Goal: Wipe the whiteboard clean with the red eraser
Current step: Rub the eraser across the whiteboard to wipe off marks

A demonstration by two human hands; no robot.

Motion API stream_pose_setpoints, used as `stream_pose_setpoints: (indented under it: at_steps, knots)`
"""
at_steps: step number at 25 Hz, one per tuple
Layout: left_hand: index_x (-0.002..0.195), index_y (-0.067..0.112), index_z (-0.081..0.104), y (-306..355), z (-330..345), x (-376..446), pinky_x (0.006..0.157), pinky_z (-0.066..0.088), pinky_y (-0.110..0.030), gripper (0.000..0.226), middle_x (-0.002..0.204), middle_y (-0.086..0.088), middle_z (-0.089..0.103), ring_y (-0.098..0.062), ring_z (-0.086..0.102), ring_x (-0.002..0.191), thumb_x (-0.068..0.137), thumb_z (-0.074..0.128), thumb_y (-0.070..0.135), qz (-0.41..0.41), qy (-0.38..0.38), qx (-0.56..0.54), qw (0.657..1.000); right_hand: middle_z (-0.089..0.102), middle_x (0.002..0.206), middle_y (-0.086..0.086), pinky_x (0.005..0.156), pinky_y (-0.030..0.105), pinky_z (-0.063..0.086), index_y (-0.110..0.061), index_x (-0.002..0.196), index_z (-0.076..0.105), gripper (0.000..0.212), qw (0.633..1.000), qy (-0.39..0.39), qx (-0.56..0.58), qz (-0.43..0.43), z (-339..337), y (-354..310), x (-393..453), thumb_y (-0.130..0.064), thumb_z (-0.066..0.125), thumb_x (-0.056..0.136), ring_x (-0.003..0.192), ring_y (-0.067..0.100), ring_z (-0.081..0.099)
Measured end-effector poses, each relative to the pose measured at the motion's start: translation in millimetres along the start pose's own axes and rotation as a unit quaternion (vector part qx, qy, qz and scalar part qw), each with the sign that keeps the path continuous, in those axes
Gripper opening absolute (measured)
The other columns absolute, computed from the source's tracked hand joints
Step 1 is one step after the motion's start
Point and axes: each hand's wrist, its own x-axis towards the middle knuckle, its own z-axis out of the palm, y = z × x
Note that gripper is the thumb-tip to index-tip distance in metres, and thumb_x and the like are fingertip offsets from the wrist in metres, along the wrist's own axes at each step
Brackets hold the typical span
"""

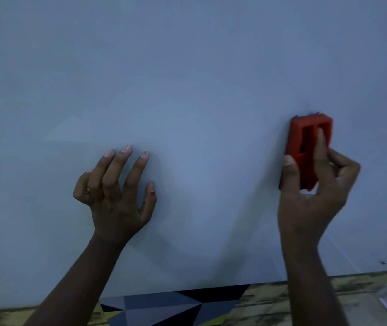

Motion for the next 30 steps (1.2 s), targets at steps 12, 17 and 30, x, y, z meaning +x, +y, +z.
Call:
stream_pose_setpoints:
  at_steps: [12,17,30]
  knots:
    - [0.149,0.019,0.057,16,-14,86,0.105,0.029,-0.052,0.048,0.154,-0.01,0.048,-0.032,0.04,0.143,0.102,0.052,0.025,-0.063,-0.022,-0.048,0.997,0.054,0.136,0.011,0.089,0.05,0.046,-0.026,0.142,0.063,0.044,0.973,-0.171,-0.019,-0.155,35,-44,-106,-0.029,0.065,0.098,0.114,0.029,0.054]
    - [0.153,0.02,0.055,-2,-3,155,0.109,0.023,-0.049,0.051,0.157,-0.014,0.049,-0.027,0.035,0.151,0.102,0.051,0.019,-0.031,0.027,-0.042,0.998,0.05,0.138,0.016,0.096,0.048,0.041,-0.017,0.15,0.052,0.05,0.979,-0.069,-0.04,-0.186,38,-34,-28,-0.027,0.057,0.101,0.116,0.034,0.052]
    - [0.163,0.021,0.04,0,2,149,0.115,0.025,-0.056,0.059,0.171,-0.014,0.03,-0.031,0.027,0.16,0.105,0.045,0.026,-0.024,-0.008,-0.006,1.0,0.058,0.108,0.007,0.07,0.04,0.053,-0.021,0.123,0.076,0.047,0.967,-0.013,0.018,-0.253,73,-62,-37,-0.044,0.086,0.083,0.088,0.025,0.058]
